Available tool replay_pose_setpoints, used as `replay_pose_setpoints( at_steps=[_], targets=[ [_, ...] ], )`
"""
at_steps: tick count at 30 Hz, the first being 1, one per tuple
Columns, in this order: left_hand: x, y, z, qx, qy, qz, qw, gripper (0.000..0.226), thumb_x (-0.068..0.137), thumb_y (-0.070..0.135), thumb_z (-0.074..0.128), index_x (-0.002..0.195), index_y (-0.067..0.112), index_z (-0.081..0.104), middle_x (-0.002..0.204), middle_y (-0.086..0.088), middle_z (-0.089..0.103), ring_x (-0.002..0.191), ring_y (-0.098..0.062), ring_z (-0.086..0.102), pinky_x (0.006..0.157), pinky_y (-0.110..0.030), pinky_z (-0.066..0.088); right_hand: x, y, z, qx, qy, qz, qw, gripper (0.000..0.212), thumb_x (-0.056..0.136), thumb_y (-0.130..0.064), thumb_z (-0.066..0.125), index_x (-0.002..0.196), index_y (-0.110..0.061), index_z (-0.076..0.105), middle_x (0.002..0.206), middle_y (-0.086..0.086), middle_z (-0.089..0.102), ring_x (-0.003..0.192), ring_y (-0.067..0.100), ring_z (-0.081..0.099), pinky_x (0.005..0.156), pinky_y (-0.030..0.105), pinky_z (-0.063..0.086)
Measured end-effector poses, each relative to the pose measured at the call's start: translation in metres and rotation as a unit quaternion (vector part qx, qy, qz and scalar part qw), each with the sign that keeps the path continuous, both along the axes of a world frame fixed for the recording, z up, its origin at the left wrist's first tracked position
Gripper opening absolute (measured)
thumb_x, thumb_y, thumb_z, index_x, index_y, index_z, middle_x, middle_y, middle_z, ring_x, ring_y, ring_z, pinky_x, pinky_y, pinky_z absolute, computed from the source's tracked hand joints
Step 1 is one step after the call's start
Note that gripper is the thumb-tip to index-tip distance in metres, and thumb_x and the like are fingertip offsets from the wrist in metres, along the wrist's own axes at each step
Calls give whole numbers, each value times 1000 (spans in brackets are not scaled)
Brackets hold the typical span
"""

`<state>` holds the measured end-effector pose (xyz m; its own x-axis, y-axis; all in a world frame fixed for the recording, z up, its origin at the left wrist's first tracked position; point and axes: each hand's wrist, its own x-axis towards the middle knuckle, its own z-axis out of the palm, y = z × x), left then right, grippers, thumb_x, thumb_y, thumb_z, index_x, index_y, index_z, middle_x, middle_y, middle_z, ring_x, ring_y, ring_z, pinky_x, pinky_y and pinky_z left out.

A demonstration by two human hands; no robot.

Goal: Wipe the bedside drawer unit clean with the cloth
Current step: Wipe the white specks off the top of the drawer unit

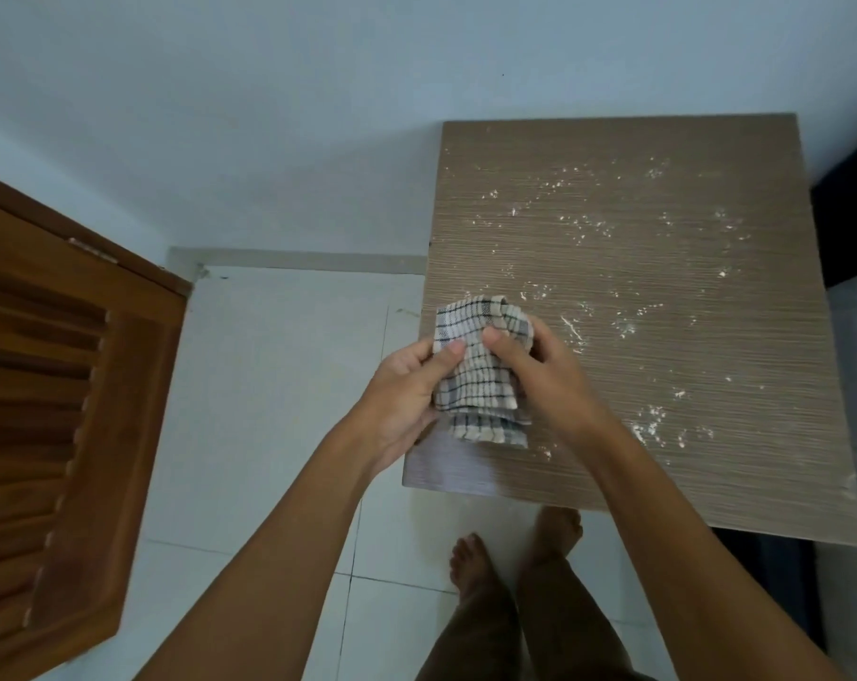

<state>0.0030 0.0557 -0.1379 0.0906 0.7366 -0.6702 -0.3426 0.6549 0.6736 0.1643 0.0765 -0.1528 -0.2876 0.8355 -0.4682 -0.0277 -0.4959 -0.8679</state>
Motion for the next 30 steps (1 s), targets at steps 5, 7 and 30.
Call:
replay_pose_setpoints(
  at_steps=[5, 7, 30],
  targets=[
    [14, 9, 7, 59, 135, -58, 987, 23, 96, 23, 58, 109, 9, 71, 97, -6, 77, 92, -18, 73, 78, -27, 58, 9, 0, 7, 20, -52, 23, 998, 25, 94, -40, 57, 106, -22, 69, 99, 6, 75, 92, 23, 72, 81, 42, 58],
    [20, 13, 7, 78, 221, -32, 972, 19, 92, 30, 65, 98, 15, 75, 86, 1, 78, 81, -10, 74, 70, -20, 57, 11, 0, 8, 56, -106, 11, 993, 21, 94, -38, 58, 100, -22, 70, 92, 3, 75, 86, 20, 72, 76, 37, 59],
    [10, 111, -25, 63, 428, -34, 901, 43, 98, 33, 54, 137, 18, 53, 133, 1, 57, 114, -13, 58, 101, -30, 46, 80, 61, 28, -32, -39, -207, 977, 16, 91, -10, 62, 106, -13, 65, 94, 4, 76, 85, 21, 74, 73, 37, 57]
  ],
)
